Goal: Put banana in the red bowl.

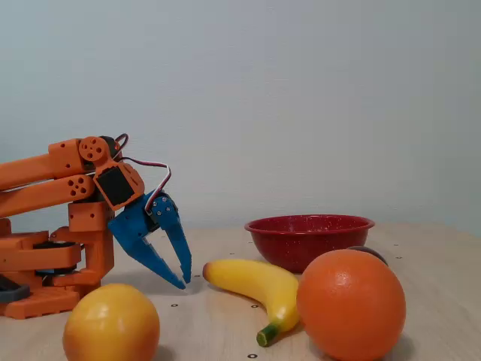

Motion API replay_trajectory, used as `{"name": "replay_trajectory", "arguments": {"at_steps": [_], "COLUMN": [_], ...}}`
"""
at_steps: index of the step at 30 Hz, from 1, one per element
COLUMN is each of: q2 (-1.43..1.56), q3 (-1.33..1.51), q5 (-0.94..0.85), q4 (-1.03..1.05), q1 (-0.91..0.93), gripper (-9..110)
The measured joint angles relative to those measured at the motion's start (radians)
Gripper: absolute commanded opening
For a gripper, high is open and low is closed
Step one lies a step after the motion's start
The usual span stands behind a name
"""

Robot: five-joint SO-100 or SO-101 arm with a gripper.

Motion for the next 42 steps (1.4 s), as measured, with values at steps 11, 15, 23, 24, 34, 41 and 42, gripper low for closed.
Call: {"name": "replay_trajectory", "arguments": {"at_steps": [11, 15, 23, 24, 34, 41, 42], "q2": [0.000, 0.000, 0.002, 0.002, -0.051, -0.106, -0.123], "q3": [0.000, 0.000, 0.000, 0.000, -0.026, -0.075, -0.094], "q5": [0.000, 0.000, -0.012, -0.017, -0.092, -0.160, -0.166], "q4": [0.000, 0.000, 0.000, 0.000, -0.002, -0.003, -0.003], "q1": [0.000, 0.000, 0.000, 0.000, 0.000, 0.003, 0.003], "gripper": [0, 0, 0, 0, 0, 0, 0]}}
